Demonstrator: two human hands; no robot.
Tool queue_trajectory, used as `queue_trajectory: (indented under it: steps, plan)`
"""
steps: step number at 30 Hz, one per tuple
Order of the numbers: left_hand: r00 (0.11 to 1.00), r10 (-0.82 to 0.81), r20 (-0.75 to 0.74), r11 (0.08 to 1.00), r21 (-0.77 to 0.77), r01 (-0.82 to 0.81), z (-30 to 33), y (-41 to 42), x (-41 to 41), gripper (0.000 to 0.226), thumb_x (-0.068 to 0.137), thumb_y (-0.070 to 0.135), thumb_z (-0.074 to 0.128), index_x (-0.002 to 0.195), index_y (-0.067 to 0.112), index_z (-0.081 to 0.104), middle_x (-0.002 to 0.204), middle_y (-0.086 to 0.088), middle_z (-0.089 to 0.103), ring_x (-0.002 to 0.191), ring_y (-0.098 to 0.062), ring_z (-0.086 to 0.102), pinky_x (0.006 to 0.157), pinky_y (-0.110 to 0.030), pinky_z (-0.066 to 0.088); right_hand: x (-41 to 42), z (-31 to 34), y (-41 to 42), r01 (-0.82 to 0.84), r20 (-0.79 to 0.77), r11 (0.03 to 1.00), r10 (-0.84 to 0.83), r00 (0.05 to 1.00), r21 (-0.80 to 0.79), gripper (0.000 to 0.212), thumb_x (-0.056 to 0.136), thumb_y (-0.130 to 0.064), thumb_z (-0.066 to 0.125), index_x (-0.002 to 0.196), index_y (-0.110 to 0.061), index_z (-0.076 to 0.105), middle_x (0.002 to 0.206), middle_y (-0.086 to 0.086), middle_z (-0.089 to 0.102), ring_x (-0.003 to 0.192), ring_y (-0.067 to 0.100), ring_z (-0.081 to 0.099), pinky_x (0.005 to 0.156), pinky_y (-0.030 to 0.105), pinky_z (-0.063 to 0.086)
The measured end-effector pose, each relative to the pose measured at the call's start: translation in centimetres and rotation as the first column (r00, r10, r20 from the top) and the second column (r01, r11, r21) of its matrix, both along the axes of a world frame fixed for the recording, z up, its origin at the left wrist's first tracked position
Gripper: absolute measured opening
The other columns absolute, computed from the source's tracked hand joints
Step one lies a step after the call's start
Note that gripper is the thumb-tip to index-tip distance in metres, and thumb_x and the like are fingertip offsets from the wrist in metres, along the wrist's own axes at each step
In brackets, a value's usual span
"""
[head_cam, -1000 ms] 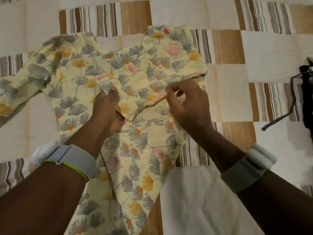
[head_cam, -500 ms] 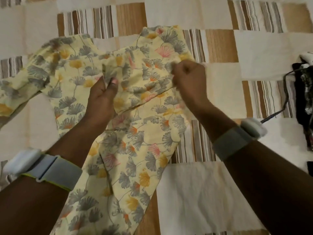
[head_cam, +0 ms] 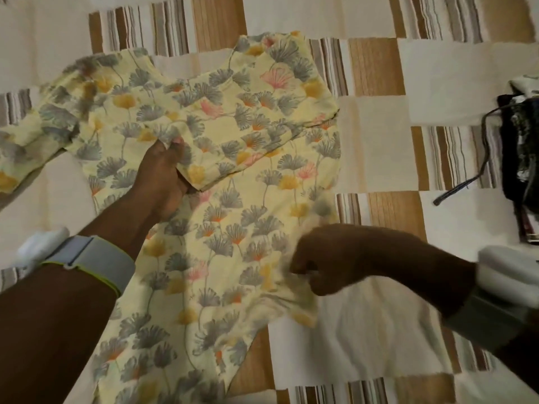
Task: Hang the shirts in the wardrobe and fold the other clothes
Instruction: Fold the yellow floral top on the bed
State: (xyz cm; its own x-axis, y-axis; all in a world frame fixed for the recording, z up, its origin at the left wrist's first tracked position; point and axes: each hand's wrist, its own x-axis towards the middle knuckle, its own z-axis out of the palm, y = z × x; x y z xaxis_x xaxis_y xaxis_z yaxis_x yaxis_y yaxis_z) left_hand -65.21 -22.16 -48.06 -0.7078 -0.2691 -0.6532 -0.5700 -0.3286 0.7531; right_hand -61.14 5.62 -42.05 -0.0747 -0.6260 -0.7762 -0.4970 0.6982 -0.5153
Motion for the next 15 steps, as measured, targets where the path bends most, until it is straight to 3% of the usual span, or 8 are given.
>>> queue_trajectory:
  steps: [2, 4, 6, 9, 11, 12, 13, 15]
  plan:
    - [0.999, -0.025, -0.021, 1.000, -0.007, 0.024, 0.1, 0.3, 0.2, 0.047, 0.111, 0.031, 0.045, 0.157, 0.025, 0.036, 0.157, -0.009, 0.048, 0.125, -0.036, 0.064, 0.104, -0.069, 0.047, 1.6, 1.4, 4.0, -0.063, 0.022, 0.986, 0.060, 0.998, 0.156, 0.017, 0.096, -0.016, 0.063, 0.113, -0.017, 0.067, 0.088, -0.007, 0.062, 0.073, 0.004, 0.056, 0.066, 0.014, 0.048]
    - [0.998, -0.048, -0.031, 0.998, -0.050, 0.046, 0.3, 0.7, 0.2, 0.045, 0.112, 0.032, 0.044, 0.154, 0.021, 0.039, 0.153, -0.009, 0.052, 0.126, -0.036, 0.063, 0.102, -0.066, 0.049, 3.5, 2.2, 7.4, -0.120, 0.049, 0.926, 0.109, 0.993, 0.359, 0.032, 0.096, -0.017, 0.065, 0.127, -0.021, 0.062, 0.111, -0.006, 0.064, 0.095, 0.004, 0.060, 0.089, 0.018, 0.050]
    - [0.997, -0.075, -0.029, 0.990, -0.124, 0.071, 0.3, 1.0, 0.1, 0.037, 0.112, 0.032, 0.042, 0.146, 0.017, 0.043, 0.142, -0.006, 0.058, 0.125, -0.038, 0.061, 0.097, -0.060, 0.051, 5.2, 2.5, 9.7, -0.188, 0.064, 0.839, 0.181, 0.981, 0.511, 0.036, 0.095, -0.019, 0.068, 0.131, -0.020, 0.060, 0.109, -0.007, 0.063, 0.109, 0.010, 0.065, 0.107, 0.029, 0.049]
    - [0.991, -0.126, -0.037, 0.965, -0.236, 0.114, 0.3, 1.5, 0.3, 0.041, 0.111, 0.035, 0.045, 0.144, 0.011, 0.043, 0.127, -0.005, 0.062, 0.122, -0.035, 0.061, 0.090, -0.057, 0.053, 5.1, 3.1, 10.4, -0.129, -0.001, 0.822, 0.156, 0.988, 0.555, 0.031, 0.099, -0.026, 0.064, 0.129, -0.020, 0.060, 0.100, -0.010, 0.060, 0.108, 0.008, 0.067, 0.100, 0.023, 0.052]
    - [0.983, -0.169, -0.066, 0.941, -0.308, 0.142, 0.6, 1.9, 0.6, 0.043, 0.108, 0.040, 0.049, 0.142, 0.013, 0.048, 0.138, -0.010, 0.061, 0.129, -0.034, 0.060, 0.094, -0.062, 0.054, 3.4, 3.1, 9.4, 0.070, -0.135, 0.916, -0.017, 0.991, 0.394, 0.026, 0.103, -0.037, 0.059, 0.125, -0.025, 0.063, 0.104, -0.015, 0.065, 0.094, -0.001, 0.067, 0.091, 0.017, 0.054]
    - [0.980, -0.186, -0.070, 0.924, -0.353, 0.150, 0.4, 2.0, 0.7, 0.045, 0.108, 0.041, 0.049, 0.142, 0.011, 0.049, 0.142, -0.014, 0.058, 0.132, -0.035, 0.057, 0.096, -0.063, 0.054, 2.5, 2.6, 8.4, 0.250, -0.184, 0.943, -0.212, 0.960, 0.219, 0.020, 0.103, -0.040, 0.058, 0.117, -0.028, 0.066, 0.097, -0.018, 0.066, 0.083, -0.004, 0.066, 0.085, 0.015, 0.056]
    - [0.973, -0.213, -0.085, 0.902, -0.401, 0.162, 0.8, 2.5, 1.2, 0.049, 0.109, 0.040, 0.047, 0.143, 0.005, 0.048, 0.146, -0.020, 0.054, 0.135, -0.037, 0.054, 0.097, -0.062, 0.055, 1.9, 1.8, 7.1, 0.455, -0.161, 0.890, -0.446, 0.880, 0.019, 0.015, 0.103, -0.039, 0.058, 0.107, -0.029, 0.068, 0.089, -0.017, 0.067, 0.075, -0.005, 0.065, 0.078, 0.014, 0.056]
    - [0.956, -0.282, -0.085, 0.848, -0.488, 0.207, 1.1, 3.4, 2.0, 0.059, 0.108, 0.046, 0.046, 0.145, 0.000, 0.046, 0.145, -0.024, 0.052, 0.138, -0.039, 0.050, 0.096, -0.055, 0.058, 0.3, -0.2, 3.8, 0.817, 0.086, 0.504, -0.835, 0.544, -0.279, 0.020, 0.104, -0.034, 0.056, 0.099, -0.021, 0.070, 0.085, -0.007, 0.071, 0.071, 0.000, 0.067, 0.066, 0.015, 0.053]
